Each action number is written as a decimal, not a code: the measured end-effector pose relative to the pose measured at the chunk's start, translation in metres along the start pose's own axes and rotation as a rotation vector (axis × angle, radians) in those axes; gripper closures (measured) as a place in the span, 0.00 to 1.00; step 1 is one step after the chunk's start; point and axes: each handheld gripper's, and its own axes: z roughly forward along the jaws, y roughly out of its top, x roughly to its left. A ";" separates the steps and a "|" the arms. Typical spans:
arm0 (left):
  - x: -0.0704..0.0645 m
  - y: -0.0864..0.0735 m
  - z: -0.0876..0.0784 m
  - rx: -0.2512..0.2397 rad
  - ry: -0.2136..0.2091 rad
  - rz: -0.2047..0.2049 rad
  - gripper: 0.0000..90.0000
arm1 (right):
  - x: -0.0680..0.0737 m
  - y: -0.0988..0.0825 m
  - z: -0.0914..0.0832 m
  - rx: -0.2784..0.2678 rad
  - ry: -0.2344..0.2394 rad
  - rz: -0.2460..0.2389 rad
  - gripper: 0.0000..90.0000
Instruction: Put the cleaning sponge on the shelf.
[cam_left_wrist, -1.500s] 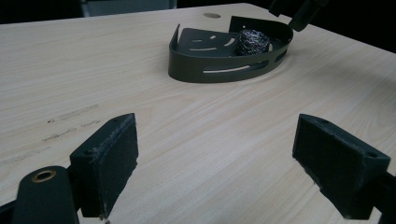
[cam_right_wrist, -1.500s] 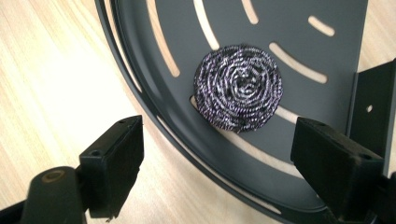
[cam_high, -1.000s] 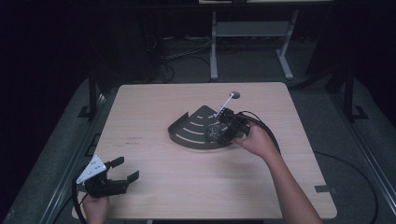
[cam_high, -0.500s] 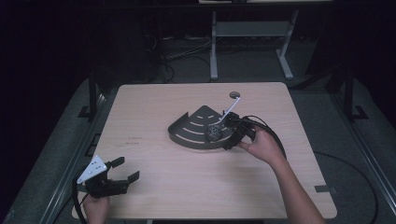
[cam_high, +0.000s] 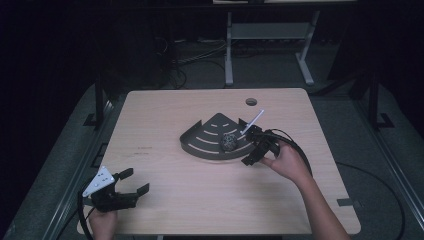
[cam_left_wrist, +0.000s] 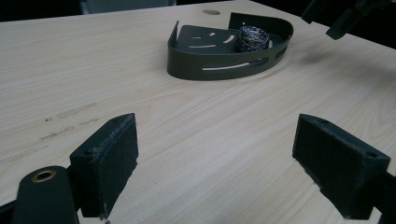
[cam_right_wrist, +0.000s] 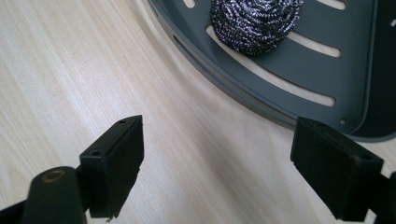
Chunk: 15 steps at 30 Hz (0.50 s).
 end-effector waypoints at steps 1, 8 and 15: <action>0.000 0.000 0.000 0.000 0.000 -0.001 0.15 | 0.000 -0.002 -0.001 -0.005 -0.004 0.002 0.19; 0.000 0.000 0.000 0.002 -0.001 0.000 0.15 | -0.003 -0.014 -0.001 -0.012 -0.002 0.024 0.19; 0.000 -0.001 0.001 0.005 0.000 -0.001 0.15 | -0.004 -0.027 0.000 -0.014 0.003 0.042 0.19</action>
